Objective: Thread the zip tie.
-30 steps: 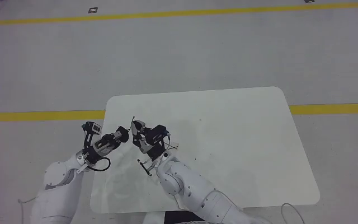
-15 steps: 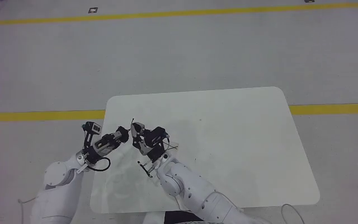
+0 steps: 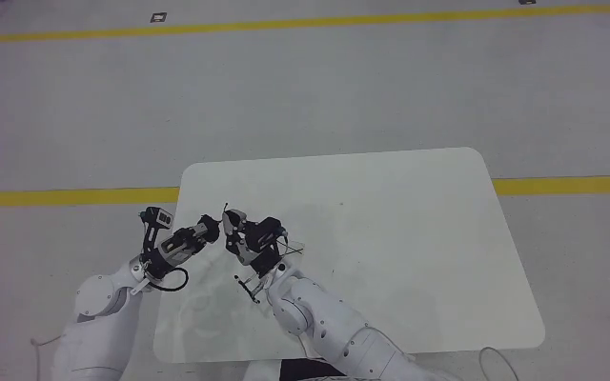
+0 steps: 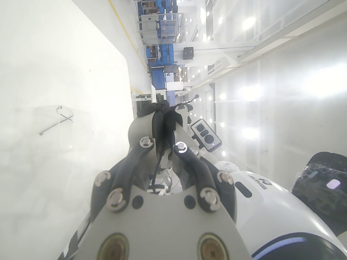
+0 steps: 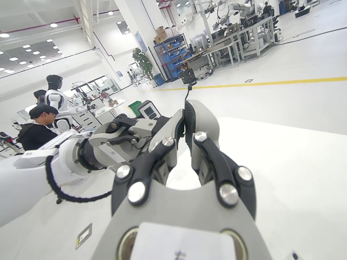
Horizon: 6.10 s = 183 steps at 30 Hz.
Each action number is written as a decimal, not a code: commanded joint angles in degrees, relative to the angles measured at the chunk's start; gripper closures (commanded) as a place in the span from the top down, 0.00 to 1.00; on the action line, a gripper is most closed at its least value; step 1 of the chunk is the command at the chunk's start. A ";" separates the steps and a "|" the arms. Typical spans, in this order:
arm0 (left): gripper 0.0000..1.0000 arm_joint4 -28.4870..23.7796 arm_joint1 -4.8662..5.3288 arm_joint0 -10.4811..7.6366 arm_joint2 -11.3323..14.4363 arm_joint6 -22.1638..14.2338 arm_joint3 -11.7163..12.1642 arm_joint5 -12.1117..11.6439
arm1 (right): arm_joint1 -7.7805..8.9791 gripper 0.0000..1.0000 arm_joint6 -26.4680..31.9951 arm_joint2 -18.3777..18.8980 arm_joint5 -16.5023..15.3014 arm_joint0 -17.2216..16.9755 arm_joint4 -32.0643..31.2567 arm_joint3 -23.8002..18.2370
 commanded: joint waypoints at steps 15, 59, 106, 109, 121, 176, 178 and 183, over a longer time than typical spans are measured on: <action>0.00 0.00 0.00 0.00 0.00 0.00 0.00 0.00 | -0.05 0.00 0.51 -0.82 0.70 0.35 -1.30 0.80; 0.00 -9.23 0.02 0.13 -0.24 -0.46 -1.29 7.62 | 2.36 1.00 -2.15 5.94 -0.07 -4.92 -0.05 -3.47; 0.00 -33.50 0.31 0.84 1.07 -3.91 -2.19 33.77 | 1.64 1.00 -11.65 0.97 9.51 -1.44 -16.96 -1.72; 0.00 -33.50 0.31 0.84 1.07 -3.91 -2.19 33.77 | 1.61 1.00 -11.62 0.84 11.99 -0.64 -19.94 -0.83; 0.00 -33.50 0.31 0.84 1.07 -3.91 -2.19 33.77 | 0.23 0.44 -13.13 -0.98 13.81 1.93 -21.12 3.46; 0.00 -33.50 0.31 0.84 1.07 -3.91 -2.19 33.77 | -2.18 0.05 -13.17 -5.33 16.24 6.19 -21.75 7.95; 0.00 -33.50 0.31 0.84 1.07 -3.91 -2.19 33.77 | -2.17 0.00 -13.29 -5.44 16.49 6.17 -21.65 8.06; 0.00 -33.50 0.31 0.84 1.07 -3.91 -2.19 33.77 | -2.04 0.00 -13.59 -5.69 16.90 5.99 -21.50 8.40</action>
